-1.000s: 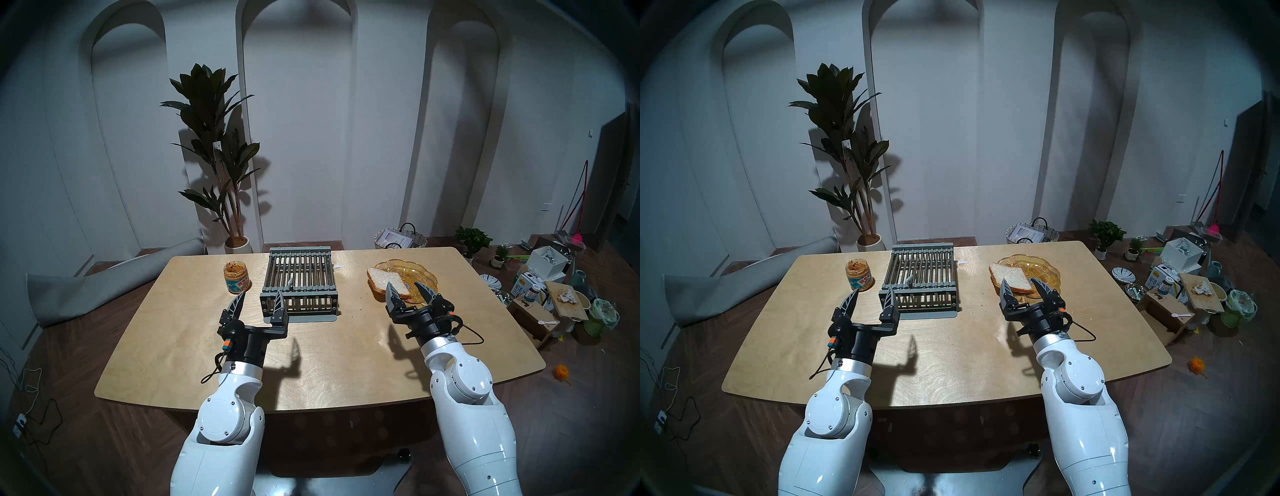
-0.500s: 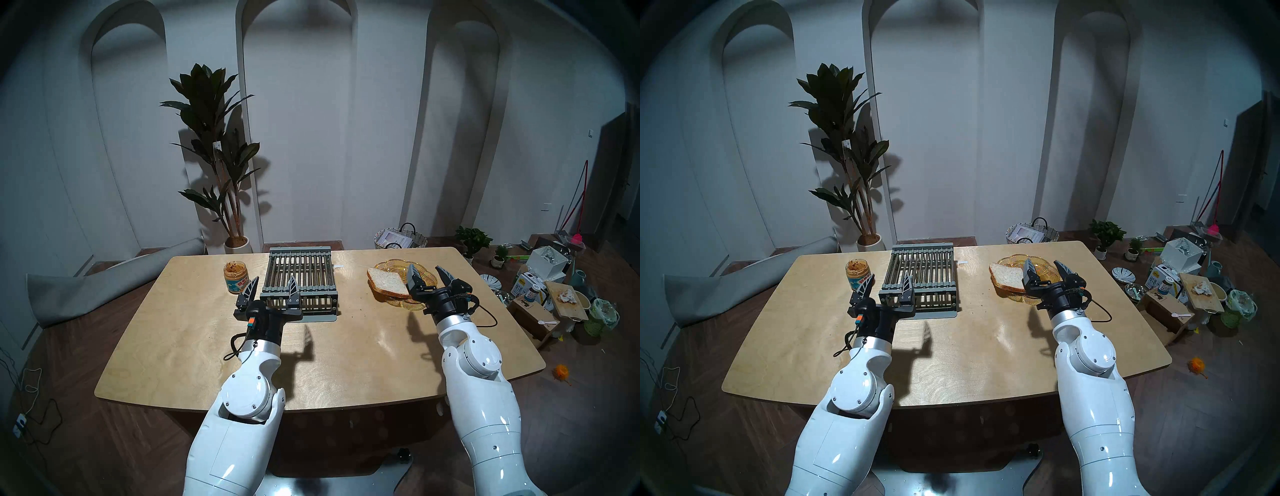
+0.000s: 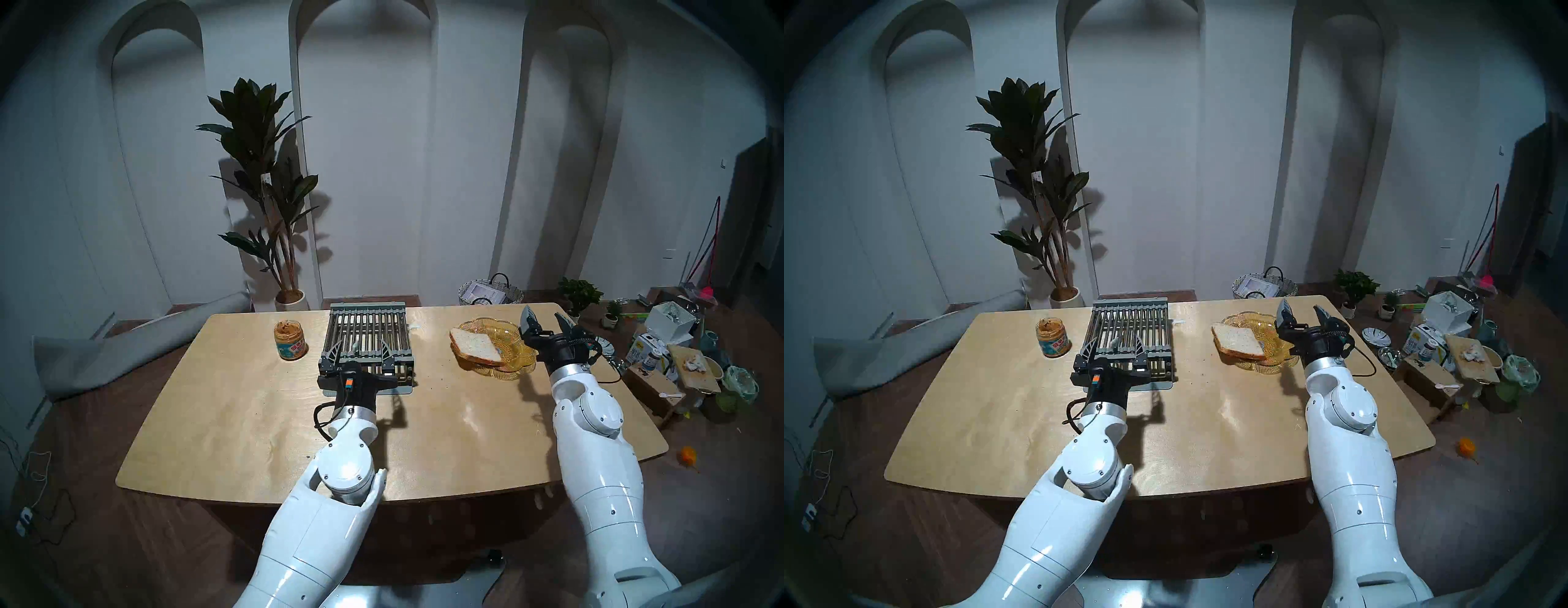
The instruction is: Spread peanut butter over the slice of bread with the knife
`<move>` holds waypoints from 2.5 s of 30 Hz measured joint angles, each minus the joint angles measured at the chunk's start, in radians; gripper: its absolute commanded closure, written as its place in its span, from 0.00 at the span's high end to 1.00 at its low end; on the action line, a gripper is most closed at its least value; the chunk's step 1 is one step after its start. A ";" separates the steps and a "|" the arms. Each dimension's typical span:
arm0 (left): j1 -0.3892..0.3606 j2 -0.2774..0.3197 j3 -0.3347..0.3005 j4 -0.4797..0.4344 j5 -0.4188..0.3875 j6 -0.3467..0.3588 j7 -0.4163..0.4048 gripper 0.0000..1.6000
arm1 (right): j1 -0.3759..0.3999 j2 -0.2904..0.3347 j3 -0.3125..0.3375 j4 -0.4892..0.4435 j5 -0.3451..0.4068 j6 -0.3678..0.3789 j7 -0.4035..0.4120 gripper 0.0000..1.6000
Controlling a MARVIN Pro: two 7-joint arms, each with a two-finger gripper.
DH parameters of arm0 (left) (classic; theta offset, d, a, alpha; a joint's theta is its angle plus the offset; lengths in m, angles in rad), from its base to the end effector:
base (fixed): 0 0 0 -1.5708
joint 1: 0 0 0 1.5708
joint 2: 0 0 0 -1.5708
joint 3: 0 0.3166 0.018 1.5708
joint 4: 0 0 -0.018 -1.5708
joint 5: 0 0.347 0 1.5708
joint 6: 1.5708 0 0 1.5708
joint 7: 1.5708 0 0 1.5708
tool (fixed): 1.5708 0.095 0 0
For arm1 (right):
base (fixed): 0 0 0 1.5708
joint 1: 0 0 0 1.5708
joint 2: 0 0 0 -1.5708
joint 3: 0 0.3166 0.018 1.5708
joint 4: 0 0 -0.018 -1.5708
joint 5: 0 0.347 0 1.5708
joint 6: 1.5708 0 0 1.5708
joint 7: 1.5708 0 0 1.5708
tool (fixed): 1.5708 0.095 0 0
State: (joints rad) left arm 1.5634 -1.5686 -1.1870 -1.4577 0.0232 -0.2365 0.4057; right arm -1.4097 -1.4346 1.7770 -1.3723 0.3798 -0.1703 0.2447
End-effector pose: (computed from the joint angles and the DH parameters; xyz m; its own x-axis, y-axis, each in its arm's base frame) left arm 0.4314 -0.1324 -0.3592 -0.1299 0.0230 0.9913 0.0160 -0.9996 0.0253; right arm 0.4978 -0.1299 -0.3081 -0.2157 -0.2309 0.9488 0.0170 -0.9724 -0.2328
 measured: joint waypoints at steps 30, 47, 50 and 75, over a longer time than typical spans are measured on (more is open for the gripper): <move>-0.195 -0.066 0.133 0.266 0.012 -0.157 0.405 1.00 | 0.120 0.057 0.034 0.126 0.043 -0.120 0.106 1.00; -0.183 -0.012 0.158 0.240 -0.095 -0.170 0.270 1.00 | 0.136 0.044 0.029 0.140 0.048 -0.159 0.117 1.00; -0.185 -0.001 0.153 0.246 -0.121 -0.170 0.244 1.00 | 0.136 0.040 0.025 0.137 0.043 -0.161 0.109 1.00; -0.266 0.018 0.127 0.375 -0.228 -0.220 0.106 1.00 | 0.127 0.021 0.011 0.099 -0.021 -0.171 0.037 1.00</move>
State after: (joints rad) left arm 1.2970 -1.5511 -1.0597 -1.0830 -0.2052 -0.4562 0.5114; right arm -1.2824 -1.4138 1.7882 -1.2734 0.3591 -0.3417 0.2814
